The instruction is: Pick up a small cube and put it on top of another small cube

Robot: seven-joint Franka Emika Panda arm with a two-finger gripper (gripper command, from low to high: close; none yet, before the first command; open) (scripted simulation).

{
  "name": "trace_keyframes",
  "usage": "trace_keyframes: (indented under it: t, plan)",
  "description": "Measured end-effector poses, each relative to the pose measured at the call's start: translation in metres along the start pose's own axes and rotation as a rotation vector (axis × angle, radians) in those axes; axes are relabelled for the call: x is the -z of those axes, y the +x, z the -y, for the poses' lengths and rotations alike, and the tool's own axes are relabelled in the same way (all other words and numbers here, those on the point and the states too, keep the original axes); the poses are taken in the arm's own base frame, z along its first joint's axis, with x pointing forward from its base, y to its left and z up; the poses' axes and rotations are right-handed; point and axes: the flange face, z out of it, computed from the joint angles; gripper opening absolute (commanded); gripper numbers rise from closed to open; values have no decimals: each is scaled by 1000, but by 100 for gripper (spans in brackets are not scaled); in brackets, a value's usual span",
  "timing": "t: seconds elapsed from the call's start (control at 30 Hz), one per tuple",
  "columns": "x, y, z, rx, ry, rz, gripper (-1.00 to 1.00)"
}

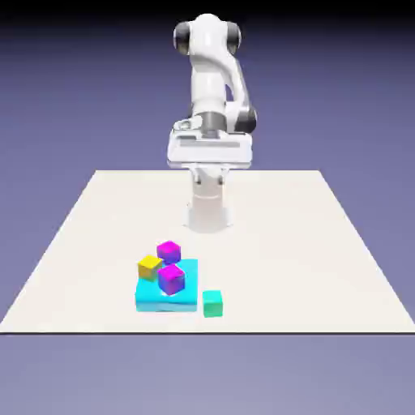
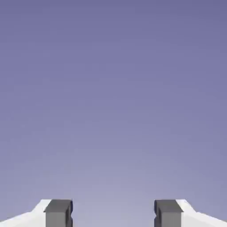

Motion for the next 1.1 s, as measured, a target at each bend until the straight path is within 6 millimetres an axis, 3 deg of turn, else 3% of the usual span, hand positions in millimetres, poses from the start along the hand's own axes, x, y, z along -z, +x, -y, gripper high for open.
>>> trace_keyframes:
  t: [0.2,0.43,0.77,0.83,1.0,1.03,1.1]
  plan:
    - [-71,-32,12,396,-112,219,0]
    - [-148,-84,10,892,-239,468,0]
    - [-242,-150,-27,1622,-466,827,0]
    - [-242,-150,-27,1624,-467,828,0]
    - [-287,-166,-69,1625,-468,828,0]
    - [-290,-168,-72,1625,-467,828,-100]
    - [-290,-168,-72,1624,-468,828,-100]
